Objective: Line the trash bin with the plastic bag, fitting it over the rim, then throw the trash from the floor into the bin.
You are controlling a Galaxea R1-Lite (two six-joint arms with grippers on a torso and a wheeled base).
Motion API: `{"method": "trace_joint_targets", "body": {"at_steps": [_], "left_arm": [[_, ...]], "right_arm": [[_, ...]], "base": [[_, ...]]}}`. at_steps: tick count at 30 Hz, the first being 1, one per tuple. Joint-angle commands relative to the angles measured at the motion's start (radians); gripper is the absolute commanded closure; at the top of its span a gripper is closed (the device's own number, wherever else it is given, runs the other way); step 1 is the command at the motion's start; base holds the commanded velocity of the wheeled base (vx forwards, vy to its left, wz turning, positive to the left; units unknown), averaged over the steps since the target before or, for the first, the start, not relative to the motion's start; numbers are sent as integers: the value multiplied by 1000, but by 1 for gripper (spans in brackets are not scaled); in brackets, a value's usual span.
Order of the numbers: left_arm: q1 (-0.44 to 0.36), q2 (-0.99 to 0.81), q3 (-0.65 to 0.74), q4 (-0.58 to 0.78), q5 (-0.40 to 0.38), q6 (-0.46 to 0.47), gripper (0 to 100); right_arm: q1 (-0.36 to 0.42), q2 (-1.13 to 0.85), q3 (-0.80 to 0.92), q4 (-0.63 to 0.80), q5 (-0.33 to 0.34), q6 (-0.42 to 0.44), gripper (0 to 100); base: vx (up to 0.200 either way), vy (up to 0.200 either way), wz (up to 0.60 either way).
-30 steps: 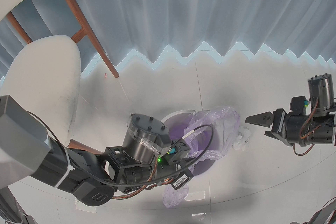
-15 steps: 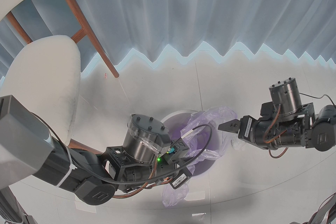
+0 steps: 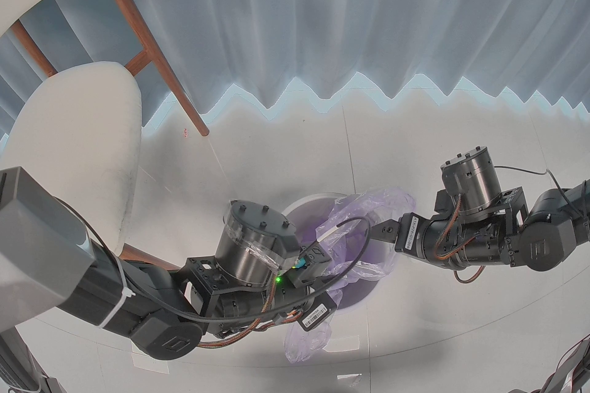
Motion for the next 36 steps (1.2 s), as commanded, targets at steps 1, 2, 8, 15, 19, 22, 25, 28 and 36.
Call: {"method": "trace_joint_targets", "body": {"at_steps": [1, 2, 8, 15, 19, 22, 25, 28, 36], "left_arm": [[-1, 1, 0, -1, 0, 0, 100], [-1, 0, 0, -1, 0, 0, 100], [0, -6, 1, 4, -2, -10, 100], [0, -22, 5, -1, -2, -26, 100], [5, -25, 6, -4, -3, -26, 100], [6, -25, 5, -4, -11, -26, 0], [9, -34, 6, -4, -14, -27, 0], [11, -62, 17, 1, -8, -53, 0], [59, -132, 44, 11, -5, -112, 0]], "right_arm": [[9, 16, -6, 0, -10, 7, 0], [11, 22, -5, 0, -12, 9, 100], [12, 45, -34, -1, -24, 7, 100], [8, 42, -43, 0, -29, 6, 100], [8, 37, -66, 0, -49, 0, 100], [5, 34, -78, -1, -49, -2, 100], [-6, 31, -90, 0, -55, -2, 100], [-12, 25, -89, -1, -56, -2, 100], [-12, 11, -83, 0, -56, -14, 100]], "base": [[0, 0, 0], [0, 0, 0], [0, 0, 0], [0, 0, 0], [0, 0, 0], [0, 0, 0], [0, 0, 0], [0, 0, 0], [0, 0, 0]]}}
